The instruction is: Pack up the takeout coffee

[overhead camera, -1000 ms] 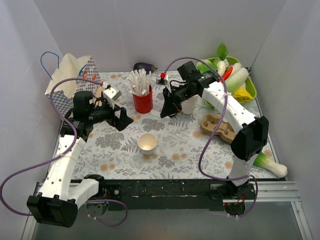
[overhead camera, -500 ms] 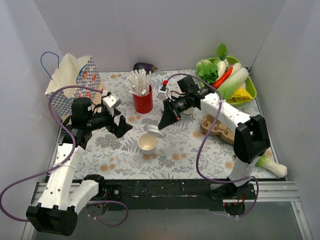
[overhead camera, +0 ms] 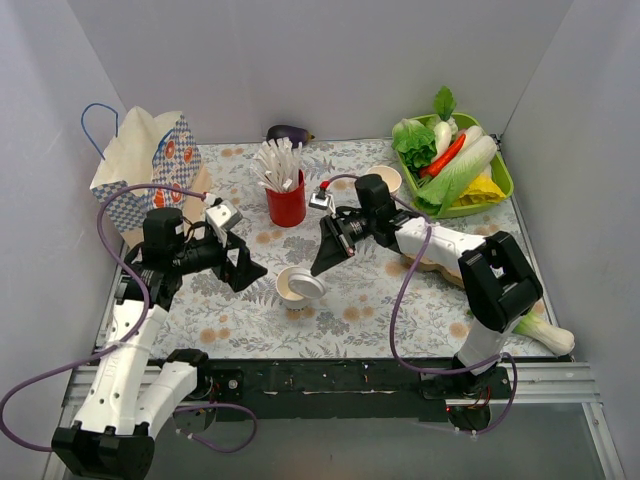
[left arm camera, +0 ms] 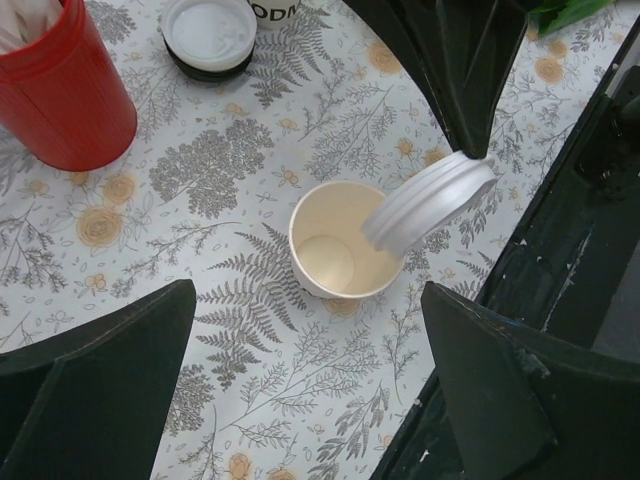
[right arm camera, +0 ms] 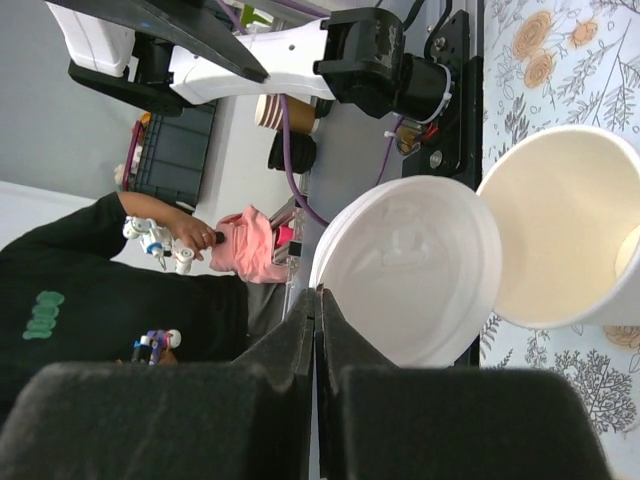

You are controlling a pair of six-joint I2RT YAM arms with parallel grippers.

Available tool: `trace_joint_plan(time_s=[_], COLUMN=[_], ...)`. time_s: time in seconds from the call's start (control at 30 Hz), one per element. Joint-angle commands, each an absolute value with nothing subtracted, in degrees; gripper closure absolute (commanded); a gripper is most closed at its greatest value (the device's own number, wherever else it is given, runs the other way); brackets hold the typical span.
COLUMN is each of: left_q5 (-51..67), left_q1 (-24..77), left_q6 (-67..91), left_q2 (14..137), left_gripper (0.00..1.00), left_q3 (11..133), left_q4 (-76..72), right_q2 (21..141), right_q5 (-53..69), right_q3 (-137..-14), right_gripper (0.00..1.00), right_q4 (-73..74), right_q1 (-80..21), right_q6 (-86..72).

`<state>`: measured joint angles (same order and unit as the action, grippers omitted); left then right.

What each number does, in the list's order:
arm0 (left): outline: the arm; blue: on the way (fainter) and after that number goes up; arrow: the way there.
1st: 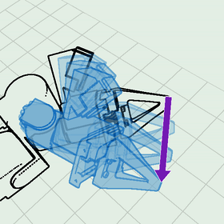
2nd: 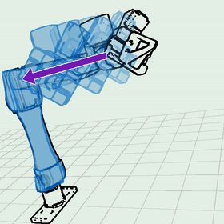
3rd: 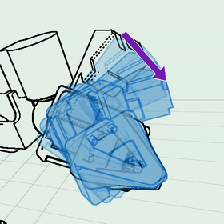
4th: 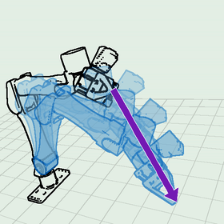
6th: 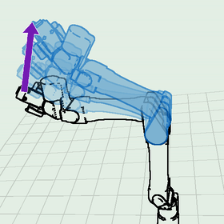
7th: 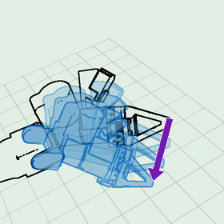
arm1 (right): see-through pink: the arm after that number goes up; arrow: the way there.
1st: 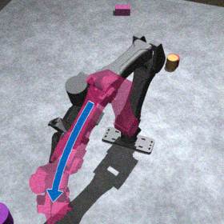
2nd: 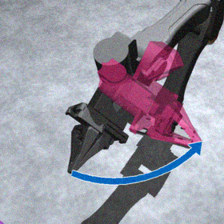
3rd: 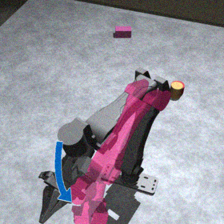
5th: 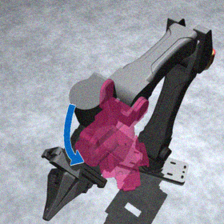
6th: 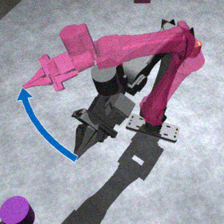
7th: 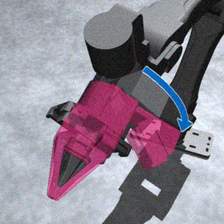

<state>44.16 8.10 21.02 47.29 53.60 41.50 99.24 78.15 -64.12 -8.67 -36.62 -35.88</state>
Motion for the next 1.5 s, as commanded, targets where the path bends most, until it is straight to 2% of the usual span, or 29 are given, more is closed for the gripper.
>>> trace_joint_plan(time_s=[0.0, 0.23, 0.63, 1.47], left_q5=[45.79, 47.11, 48.25, 50.80], left_q1=[8.44, 8.44, 8.53, 11.34], left_q6=[21.27, 24.25, 27.85, 25.75], left_q2=[49.03, 51.24, 54.14, 61.26], left_gripper=[0.02, 0.02, 0.02, 0.02], left_q3=[52.65, 49.32, 47.73, 42.10], left_q4=[41.58, 36.39, 31.82, 24.79], right_q2=[99.83, 103.88, 106.52, 111.80], right_q5=[79.63, 79.45, 78.58, 77.70], right_q3=[-64.33, -68.90, -67.76, -72.15], right_gripper=[0.99, 0.99, 0.99, 0.99], right_q4=[-29.71, -26.81, -20.57, -16.00], right_q1=[-37.00, -37.44, -37.44, -36.56], right_q6=[-51.15, -50.89, -49.83, -47.11])
